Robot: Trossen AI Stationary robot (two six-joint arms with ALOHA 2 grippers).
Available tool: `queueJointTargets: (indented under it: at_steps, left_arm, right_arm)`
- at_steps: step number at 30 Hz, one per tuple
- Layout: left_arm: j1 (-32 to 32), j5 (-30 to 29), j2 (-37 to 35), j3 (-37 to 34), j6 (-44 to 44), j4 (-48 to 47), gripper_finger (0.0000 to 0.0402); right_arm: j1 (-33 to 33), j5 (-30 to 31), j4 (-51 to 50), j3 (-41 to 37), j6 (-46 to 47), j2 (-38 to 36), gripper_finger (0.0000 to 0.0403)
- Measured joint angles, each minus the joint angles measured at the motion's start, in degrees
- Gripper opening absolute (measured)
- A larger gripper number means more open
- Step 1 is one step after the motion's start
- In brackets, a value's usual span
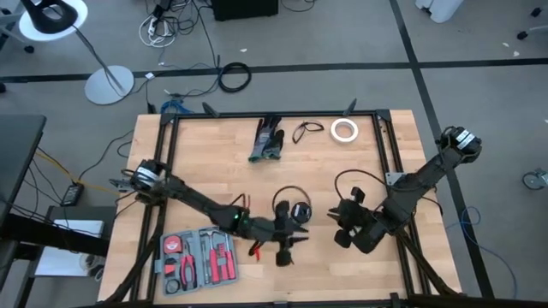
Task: Coil cords
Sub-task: Return to Home Position
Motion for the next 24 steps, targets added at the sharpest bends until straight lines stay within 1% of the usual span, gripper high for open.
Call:
queueJointTargets:
  at_steps: [2,3,4,6,8,9,10,13,15,17,19,20,21,24]
  left_arm:
    - [-1.84,-0.86,-0.07,-1.37,3.15,6.60,0.0099]
    - [-2.68,-0.46,-0.07,-2.10,4.99,11.21,0.0099]
    - [-3.36,1.27,-0.26,-3.16,6.83,16.05,0.0099]
    - [-4.06,9.74,-0.44,-5.55,8.82,26.14,0.0099]
    - [-4.12,20.90,-0.41,-8.41,7.66,35.77,0.0099]
    - [-3.65,25.43,-0.37,-9.79,5.62,40.12,0.0099]
    - [-3.02,28.59,-0.37,-11.31,3.20,44.22,0.0099]
    - [-1.00,35.75,-0.36,-16.11,-3.96,55.24,0.0099]
    - [0.07,38.40,-0.33,-18.92,-7.58,60.71,0.0099]
    - [0.72,39.32,-0.34,-21.53,-9.74,64.95,0.0099]
    - [1.08,39.85,-0.33,-23.60,-10.18,66.36,0.0098]
    - [1.20,39.81,-0.46,-24.32,-10.39,66.32,0.0098]
    - [1.32,39.74,-0.85,-25.19,-10.97,66.06,0.0098]
    - [1.89,39.65,-1.31,-26.46,-13.22,66.09,0.0098]
  right_arm:
    - [2.61,4.46,2.22,0.00,-3.37,-0.43,0.0061]
    - [4.10,6.52,3.35,0.00,-5.77,-0.74,0.0060]
    - [5.43,7.97,4.83,0.00,-8.44,-1.12,0.0059]
    - [7.31,8.49,8.67,0.00,-14.32,-2.29,0.0058]
    - [8.33,6.56,13.01,0.00,-20.02,-3.94,0.0056]
    - [8.64,4.02,15.49,0.00,-22.89,-4.65,0.0055]
    - [8.77,0.78,17.99,0.00,-26.13,-5.37,0.0053]
    - [8.79,-12.70,27.45,0.00,-35.37,-6.93,0.0047]
    - [8.07,-23.81,33.79,0.00,-41.19,-7.33,0.0043]
    - [7.26,-37.16,38.94,0.00,-46.91,-7.36,0.0039]
    - [6.28,-49.02,41.94,0.00,-52.10,-7.43,0.0035]
    - [5.77,-52.77,42.08,0.02,-53.48,-7.68,0.0033]
    - [5.33,-54.34,41.25,0.00,-54.00,-8.09,0.0032]
    - [3.58,-53.64,38.45,0.02,-53.93,-9.07,0.0031]
